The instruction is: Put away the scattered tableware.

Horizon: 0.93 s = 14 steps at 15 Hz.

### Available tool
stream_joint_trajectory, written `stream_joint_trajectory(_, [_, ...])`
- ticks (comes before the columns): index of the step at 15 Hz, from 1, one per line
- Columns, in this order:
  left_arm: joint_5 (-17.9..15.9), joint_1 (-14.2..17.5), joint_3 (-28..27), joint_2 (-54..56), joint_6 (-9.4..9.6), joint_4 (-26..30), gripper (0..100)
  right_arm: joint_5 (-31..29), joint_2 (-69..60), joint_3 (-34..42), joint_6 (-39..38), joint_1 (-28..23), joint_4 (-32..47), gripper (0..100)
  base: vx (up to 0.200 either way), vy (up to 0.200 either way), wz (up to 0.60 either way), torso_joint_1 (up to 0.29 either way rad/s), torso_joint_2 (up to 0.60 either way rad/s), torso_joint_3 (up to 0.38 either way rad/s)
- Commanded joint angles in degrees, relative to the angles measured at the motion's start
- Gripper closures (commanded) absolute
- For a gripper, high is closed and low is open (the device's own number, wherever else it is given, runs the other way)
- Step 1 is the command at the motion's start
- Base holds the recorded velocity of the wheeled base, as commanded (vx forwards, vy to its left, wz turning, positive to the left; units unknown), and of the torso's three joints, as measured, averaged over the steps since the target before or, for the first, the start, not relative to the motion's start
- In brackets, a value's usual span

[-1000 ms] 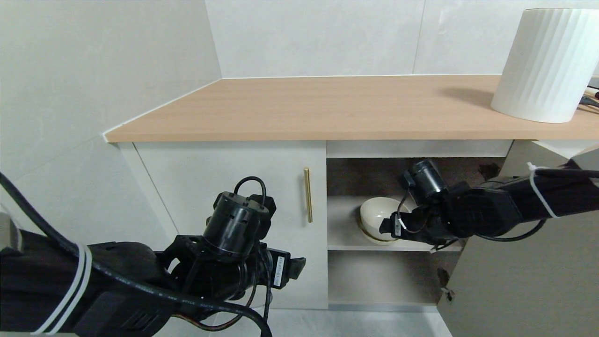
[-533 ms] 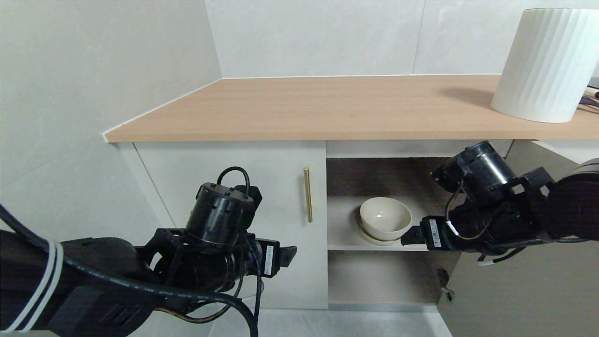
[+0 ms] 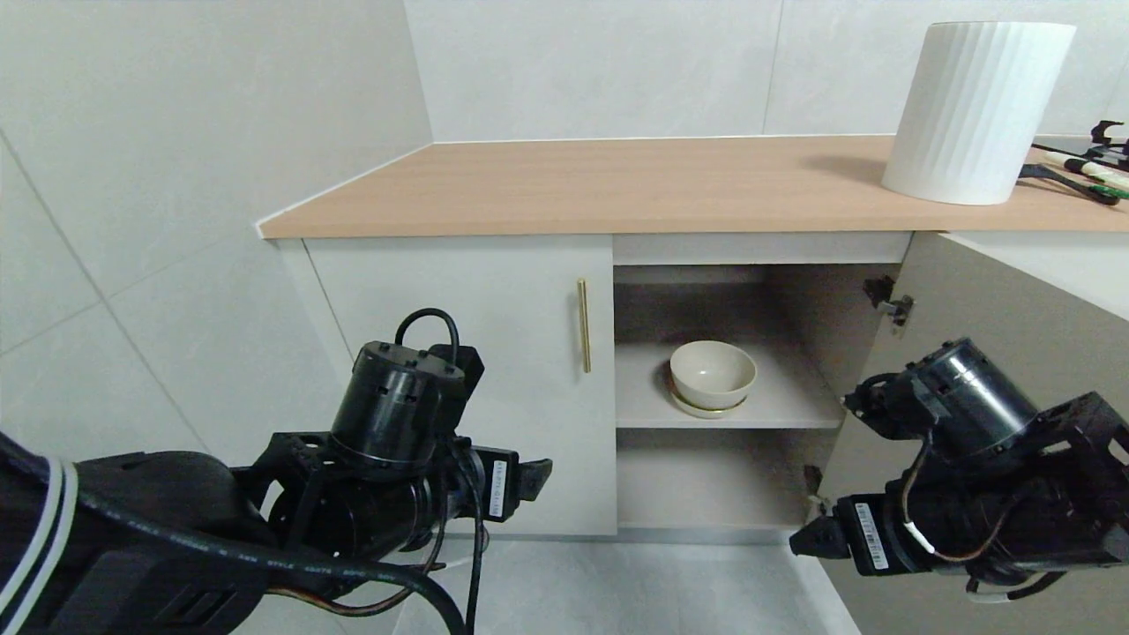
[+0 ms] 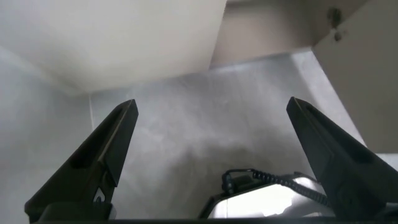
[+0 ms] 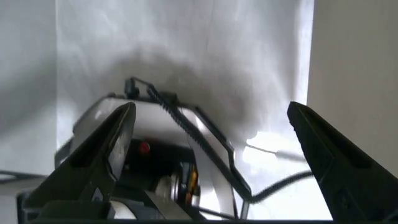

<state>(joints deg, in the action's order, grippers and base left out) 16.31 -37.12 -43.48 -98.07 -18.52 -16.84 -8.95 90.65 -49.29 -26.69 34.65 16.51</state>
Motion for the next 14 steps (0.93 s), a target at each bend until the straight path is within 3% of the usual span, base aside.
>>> stream_joint_trajectory(1, [0.0, -0.1, 0.2, -0.1, -0.03, 0.0, 0, 0.0, -0.8, 1.7, -0.1, 0.3, 0.0, 0, -0.200, 0.000, 0.00, -0.002, 0.00, 0.002])
stream_joint_trajectory(9, [0.0, -0.1, 0.2, 0.1, 0.15, 0.0, 0, -0.1, -1.2, 2.4, -0.1, 0.4, 0.0, 0, -0.200, 0.000, 0.00, 0.002, 0.00, 0.001])
stream_joint_trajectory(14, [0.1, -0.1, 0.2, 0.2, 0.94, -0.1, 0, -0.1, -5.3, 4.5, -1.6, 0.3, 0.3, 0, 0.000, 0.000, 0.00, 0.000, 0.00, 0.000])
